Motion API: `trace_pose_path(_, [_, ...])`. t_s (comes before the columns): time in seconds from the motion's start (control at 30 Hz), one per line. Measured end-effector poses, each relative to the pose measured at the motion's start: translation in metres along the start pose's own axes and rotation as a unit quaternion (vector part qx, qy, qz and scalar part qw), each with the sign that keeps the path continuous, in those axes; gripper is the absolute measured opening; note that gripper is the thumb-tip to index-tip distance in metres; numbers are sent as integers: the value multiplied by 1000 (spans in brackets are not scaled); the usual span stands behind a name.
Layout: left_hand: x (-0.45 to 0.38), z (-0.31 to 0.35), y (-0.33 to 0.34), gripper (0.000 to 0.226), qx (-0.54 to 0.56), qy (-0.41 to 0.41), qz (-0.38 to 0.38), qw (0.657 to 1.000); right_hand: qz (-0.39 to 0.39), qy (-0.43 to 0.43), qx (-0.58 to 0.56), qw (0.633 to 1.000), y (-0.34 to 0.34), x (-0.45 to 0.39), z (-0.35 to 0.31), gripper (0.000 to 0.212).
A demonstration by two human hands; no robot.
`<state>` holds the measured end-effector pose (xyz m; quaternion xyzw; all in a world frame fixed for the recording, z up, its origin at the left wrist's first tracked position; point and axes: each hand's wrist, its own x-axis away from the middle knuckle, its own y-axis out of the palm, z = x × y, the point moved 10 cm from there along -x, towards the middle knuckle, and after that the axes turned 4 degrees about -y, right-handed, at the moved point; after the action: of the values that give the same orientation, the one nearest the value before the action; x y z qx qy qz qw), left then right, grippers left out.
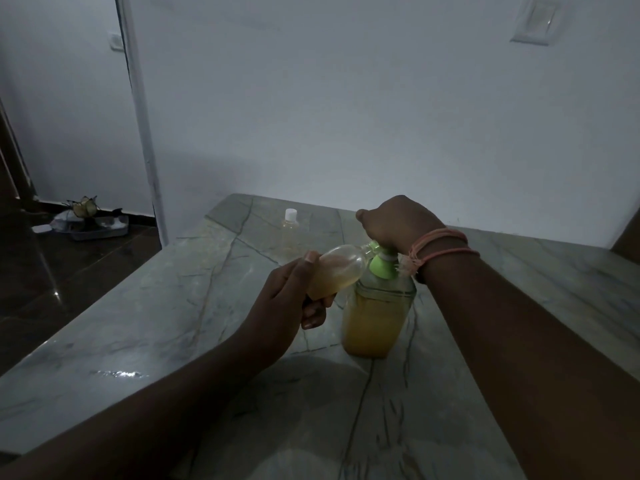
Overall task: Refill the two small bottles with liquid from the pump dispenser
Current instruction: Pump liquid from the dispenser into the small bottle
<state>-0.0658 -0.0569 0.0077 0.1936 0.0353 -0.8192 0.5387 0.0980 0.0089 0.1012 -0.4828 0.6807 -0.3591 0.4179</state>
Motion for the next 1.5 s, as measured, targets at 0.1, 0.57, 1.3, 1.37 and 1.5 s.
trace_pose_path(0.1, [1,0,1,46,5,-5,-1,1000,-1,-14,19,1000,-2,-2,-5,40])
trace_pose_path(0.57, [-2,-3,1,47,5,-4,-3,1000,38,-12,12,999,-10,-2,-2,37])
trace_pose_path(1.3, [-1,-1,1,50,9,7,0,1000,-20,-15,47,999,2,-2,-4,38])
trace_pose_path(1.37, [-1,0,2,48,13,10,-1,1000,7,-15,58,998,-7,-1,-6,40])
trace_pose_path(1.5, [-2,-1,1,47,15,6,-5,1000,11,-12,19,1000,-5,-1,-3,37])
